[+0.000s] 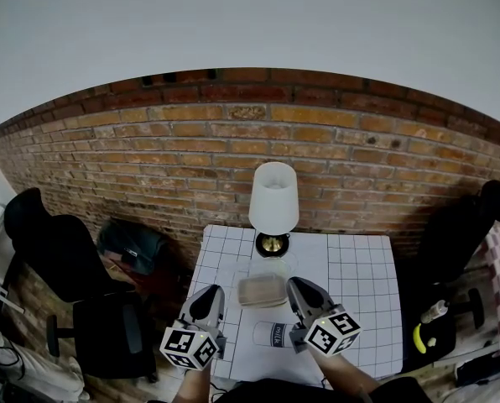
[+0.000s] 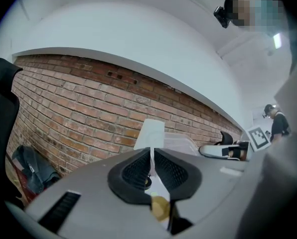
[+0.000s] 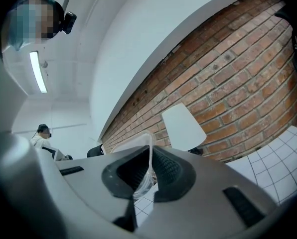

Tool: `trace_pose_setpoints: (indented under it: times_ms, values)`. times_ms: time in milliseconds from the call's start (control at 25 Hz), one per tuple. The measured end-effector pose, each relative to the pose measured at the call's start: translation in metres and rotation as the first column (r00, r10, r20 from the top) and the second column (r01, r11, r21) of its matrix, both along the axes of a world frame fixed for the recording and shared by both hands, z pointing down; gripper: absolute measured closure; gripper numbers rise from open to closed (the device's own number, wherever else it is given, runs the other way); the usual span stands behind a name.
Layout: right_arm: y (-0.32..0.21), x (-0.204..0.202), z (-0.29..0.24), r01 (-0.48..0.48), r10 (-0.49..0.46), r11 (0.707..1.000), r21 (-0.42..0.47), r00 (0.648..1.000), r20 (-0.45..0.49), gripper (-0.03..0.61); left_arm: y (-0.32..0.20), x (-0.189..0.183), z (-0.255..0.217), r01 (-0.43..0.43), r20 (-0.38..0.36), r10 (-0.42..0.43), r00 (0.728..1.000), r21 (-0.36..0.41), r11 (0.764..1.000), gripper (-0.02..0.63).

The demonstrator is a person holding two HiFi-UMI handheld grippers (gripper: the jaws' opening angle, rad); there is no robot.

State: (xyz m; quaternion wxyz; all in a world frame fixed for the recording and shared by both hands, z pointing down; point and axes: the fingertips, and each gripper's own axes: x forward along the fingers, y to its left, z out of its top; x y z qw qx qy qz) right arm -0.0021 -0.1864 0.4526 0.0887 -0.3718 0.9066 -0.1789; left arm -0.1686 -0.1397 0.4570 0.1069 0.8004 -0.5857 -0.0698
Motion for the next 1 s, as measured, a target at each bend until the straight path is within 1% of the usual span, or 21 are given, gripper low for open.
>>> trace_pose_setpoints:
  times_ms: [360, 1000]
  values:
    - [0.0031, -0.0042, -0.0024, 0.016, -0.016, 1.000, 0.003, 1.000, -0.007, 0.561, 0.0075, -0.0027, 0.0007, 0.025, -0.010, -0.025, 1.000, 0.000, 1.000, 0.581]
    - [0.0009, -0.0073, 0.0036, 0.005, -0.005, 1.000, -0.004, 1.000, -0.012, 0.561, 0.0049, -0.0059, 0.0038, 0.017, -0.008, -0.017, 1.000, -0.010, 1.000, 0.581]
